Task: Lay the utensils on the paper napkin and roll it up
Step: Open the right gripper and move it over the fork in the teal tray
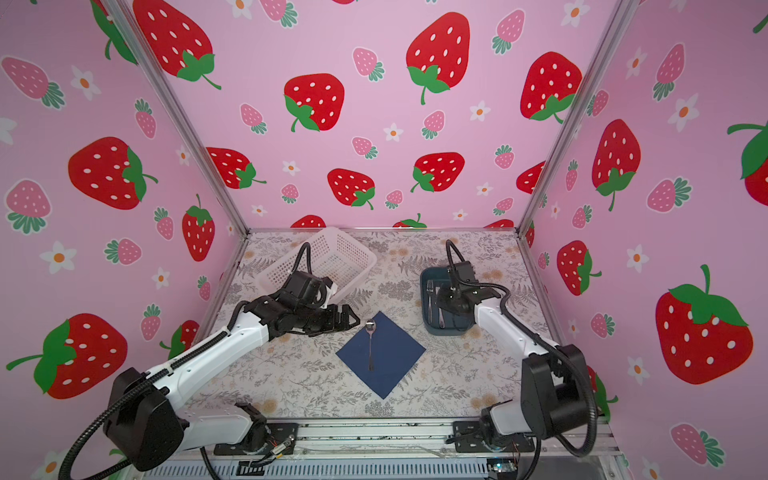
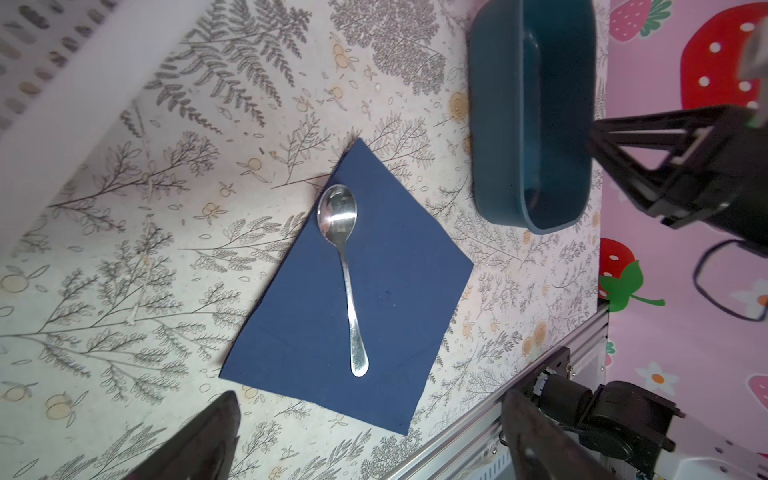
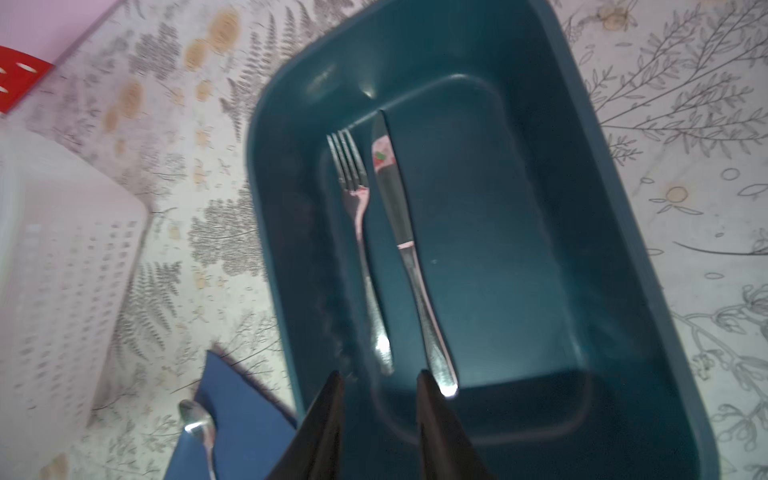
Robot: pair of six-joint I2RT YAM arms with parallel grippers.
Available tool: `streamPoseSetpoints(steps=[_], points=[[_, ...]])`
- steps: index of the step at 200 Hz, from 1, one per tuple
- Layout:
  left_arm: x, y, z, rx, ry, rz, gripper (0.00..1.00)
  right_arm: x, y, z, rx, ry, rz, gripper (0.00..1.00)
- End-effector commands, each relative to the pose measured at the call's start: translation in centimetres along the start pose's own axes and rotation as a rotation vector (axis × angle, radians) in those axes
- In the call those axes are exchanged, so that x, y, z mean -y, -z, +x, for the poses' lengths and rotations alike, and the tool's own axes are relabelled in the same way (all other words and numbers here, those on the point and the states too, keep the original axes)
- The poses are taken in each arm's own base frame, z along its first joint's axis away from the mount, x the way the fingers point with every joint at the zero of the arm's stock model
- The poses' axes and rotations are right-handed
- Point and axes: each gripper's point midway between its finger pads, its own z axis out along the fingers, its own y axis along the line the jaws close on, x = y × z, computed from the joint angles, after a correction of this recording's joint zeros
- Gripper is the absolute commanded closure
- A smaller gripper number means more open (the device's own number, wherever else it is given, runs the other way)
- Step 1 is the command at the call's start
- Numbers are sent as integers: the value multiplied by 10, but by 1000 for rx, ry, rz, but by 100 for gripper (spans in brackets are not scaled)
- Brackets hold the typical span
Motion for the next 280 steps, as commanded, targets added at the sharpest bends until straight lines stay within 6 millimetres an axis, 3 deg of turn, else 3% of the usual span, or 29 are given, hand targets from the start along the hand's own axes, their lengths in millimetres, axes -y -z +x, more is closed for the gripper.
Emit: streamPoseSetpoints(steps=[1,65,110,196,237,280], points=[[24,-1,-9,4,-29,47,1,1,-16,13,-149,155,-8,69],[52,-22,-18,-34,-61,38,1,-9,-59,-4,-241,261,14,71],[62,-27,-23,-33,-62,43,1,-20,-75,-12,-257,276,-14,73],[79,-25,-32,-28,-54,104,1,-23,-98,7,-327,309,-31,74],[77,-23,-29,-25,-47,99,1,-4,-105,13,-330,363,102,77],[73,-21,-25,-23,-47,92,1,30,-97,14,-328,436,282,85]])
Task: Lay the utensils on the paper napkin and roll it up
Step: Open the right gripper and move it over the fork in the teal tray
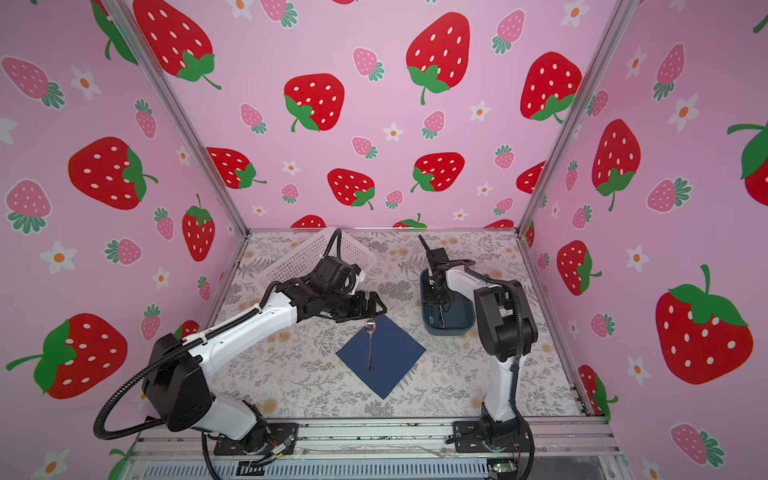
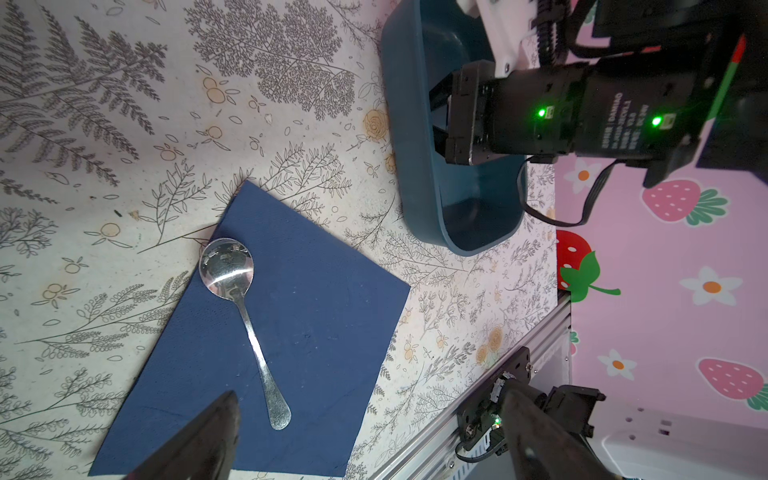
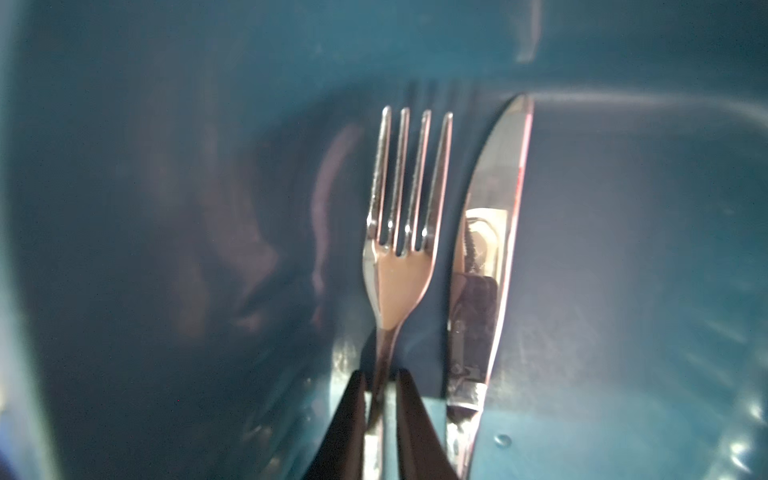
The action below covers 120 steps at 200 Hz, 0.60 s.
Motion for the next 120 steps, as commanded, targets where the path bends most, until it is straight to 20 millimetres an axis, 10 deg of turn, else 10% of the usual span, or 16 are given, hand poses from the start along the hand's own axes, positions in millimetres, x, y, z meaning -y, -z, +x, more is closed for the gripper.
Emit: streamPoseSetpoints(steps=[1,120], points=[[9,8,0,15,-8,25,1,33,-7,27,-95,56,175,85],[8,14,2,14,-31,16,1,17,-24,47,-274,108,60,80]])
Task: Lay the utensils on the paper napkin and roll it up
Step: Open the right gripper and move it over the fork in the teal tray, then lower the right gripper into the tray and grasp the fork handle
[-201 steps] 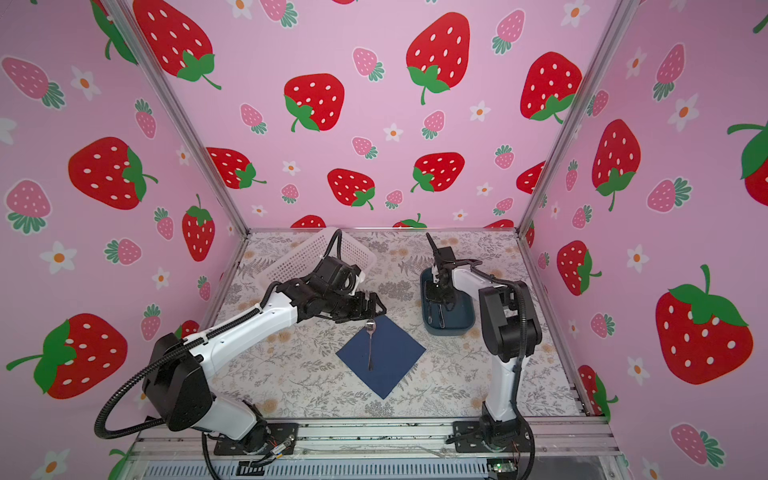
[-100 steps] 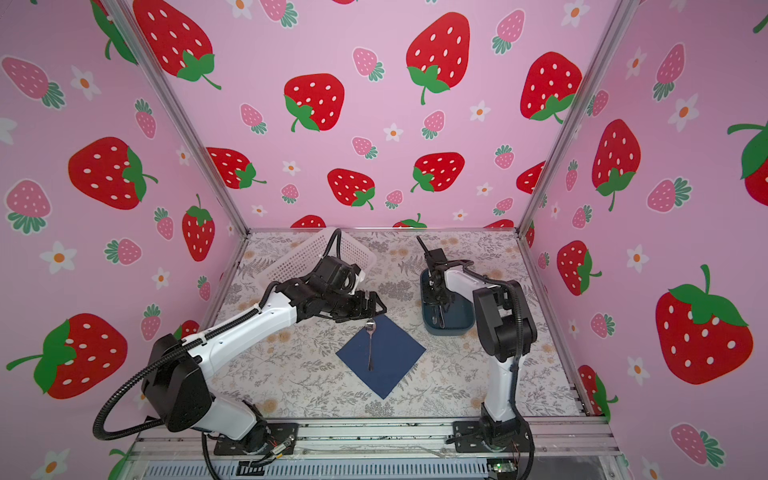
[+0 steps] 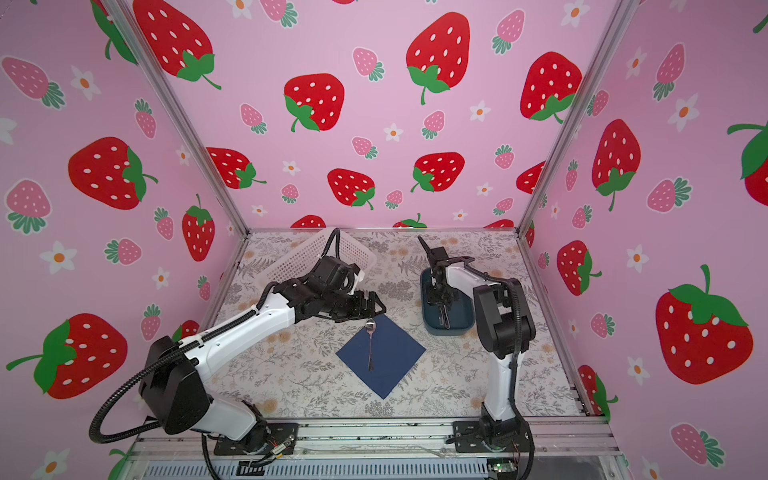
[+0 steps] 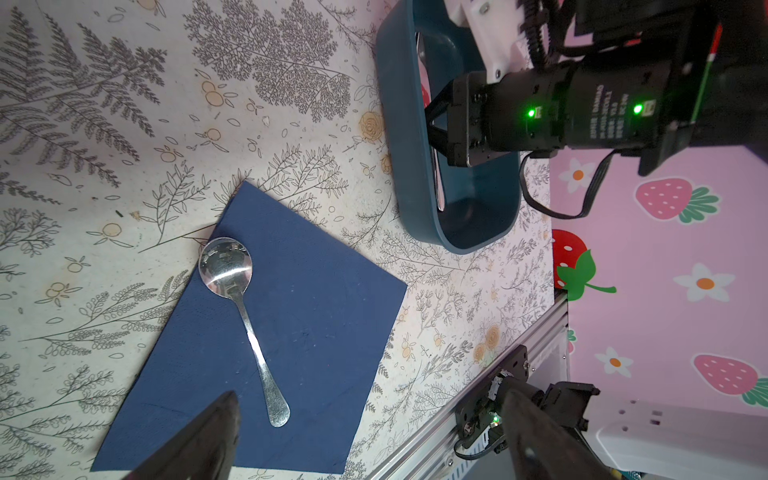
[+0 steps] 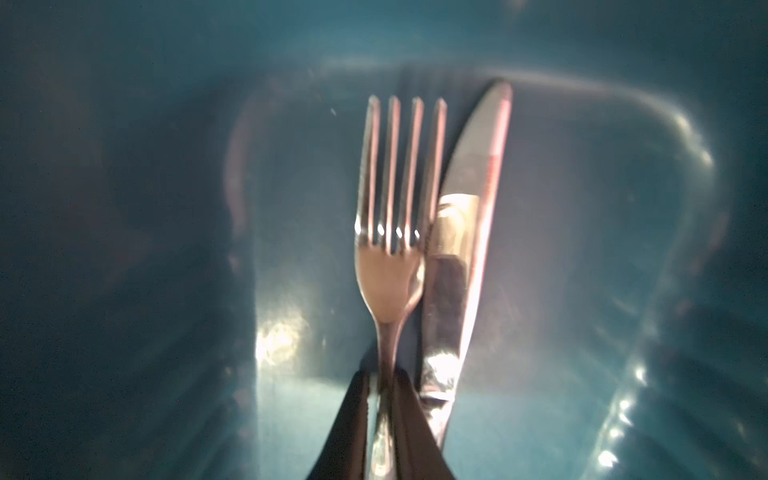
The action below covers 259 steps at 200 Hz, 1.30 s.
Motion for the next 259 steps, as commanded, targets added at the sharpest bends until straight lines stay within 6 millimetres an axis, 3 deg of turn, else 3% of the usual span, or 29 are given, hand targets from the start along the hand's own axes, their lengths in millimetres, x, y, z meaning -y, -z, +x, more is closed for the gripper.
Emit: streamPoseSetpoints(steps=[1,66,103,146,208,259], points=[[7,9,1,8,-23,11,1,-4,-26,41,-199,39,-22,80],[6,10,1,2,-31,5,1,-1,-34,59,-306,46,3,80],[4,10,2,2,-34,-5,1,-1,-31,60,-303,50,-2,80],[4,13,3,6,-36,-7,1,-1,-34,58,-274,25,5,87],[0,16,6,21,-38,-11,1,-3,0,25,-114,-17,-5,97],[1,21,7,38,-36,-5,1,-6,34,9,3,-54,-35,97]])
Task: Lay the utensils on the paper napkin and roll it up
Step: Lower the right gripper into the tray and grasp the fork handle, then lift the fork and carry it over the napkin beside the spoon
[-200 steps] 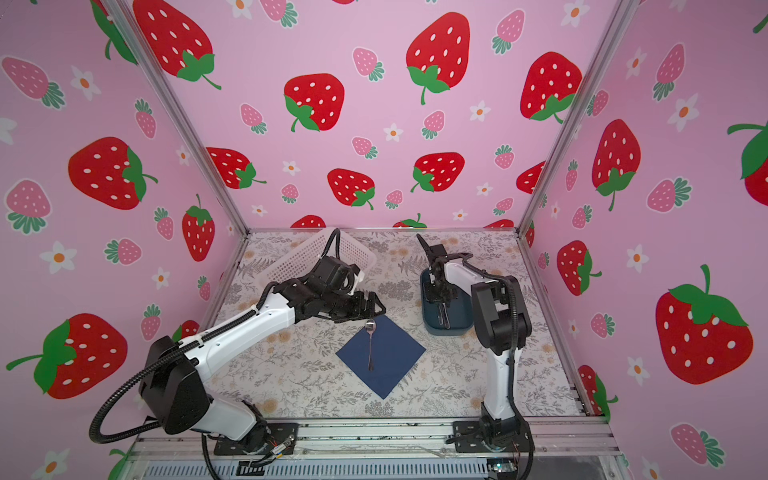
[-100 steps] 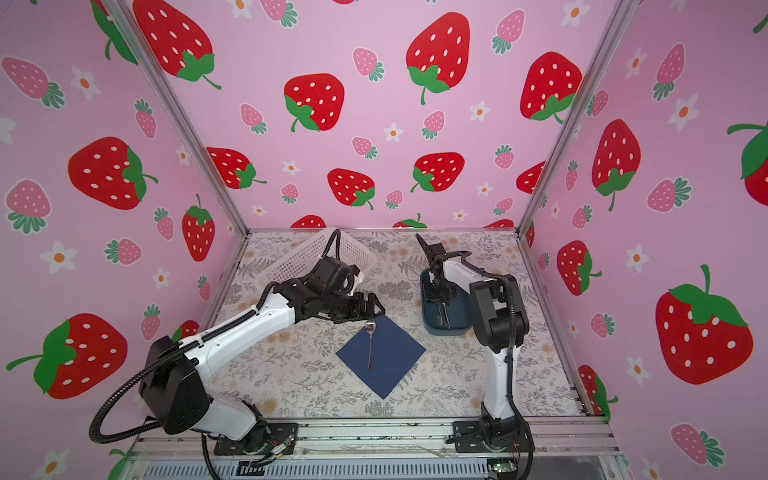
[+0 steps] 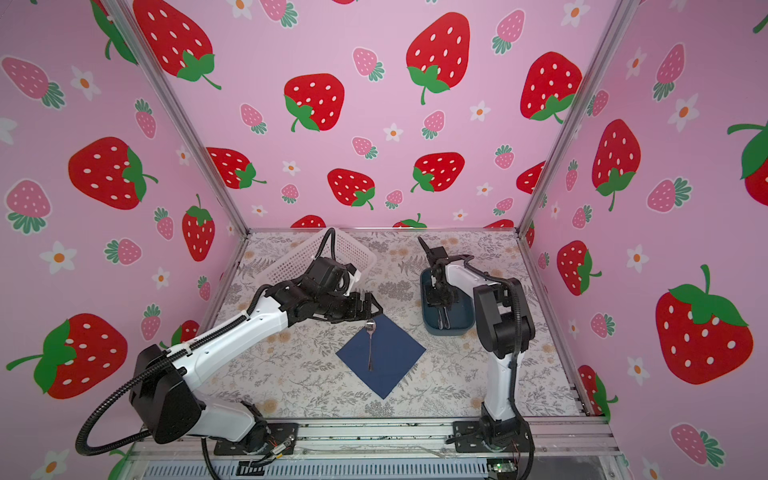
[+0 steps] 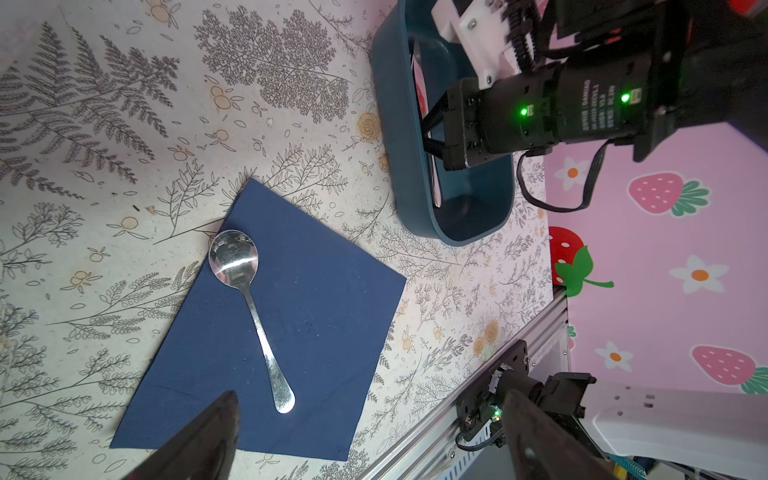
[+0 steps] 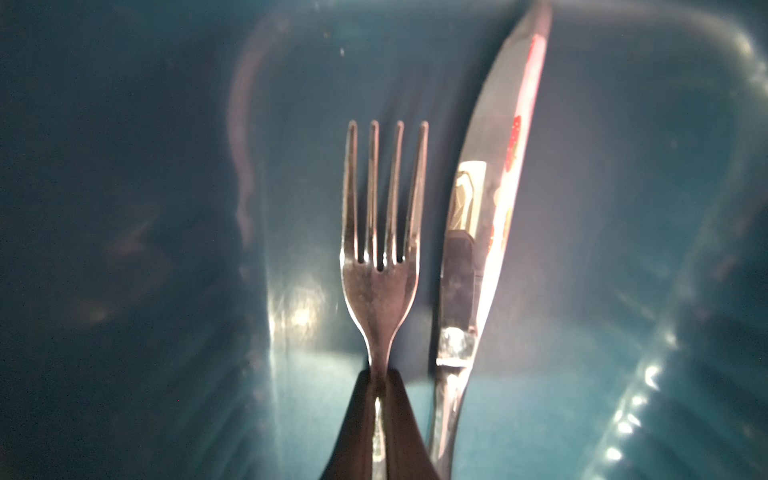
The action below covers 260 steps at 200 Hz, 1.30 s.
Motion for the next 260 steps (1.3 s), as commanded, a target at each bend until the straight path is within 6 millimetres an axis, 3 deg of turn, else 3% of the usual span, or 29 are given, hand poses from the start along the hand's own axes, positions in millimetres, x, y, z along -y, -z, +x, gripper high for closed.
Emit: streamPoseSetpoints(steps=[1,72,145,186,220,260], points=[[-1,6,3,17,-6,-7,1,-4,24,-4,54,-15,-21,97],[-3,11,7,32,-1,2,1,-2,44,0,104,-47,-25,97],[-6,15,11,44,2,-1,1,-3,88,-9,223,-78,-50,97],[-7,17,14,48,4,0,1,-7,103,-8,252,-90,-86,97],[-7,17,15,47,6,0,1,-17,110,-4,250,-86,-144,97],[-9,18,15,50,7,-4,1,-48,127,1,275,-69,-320,97]])
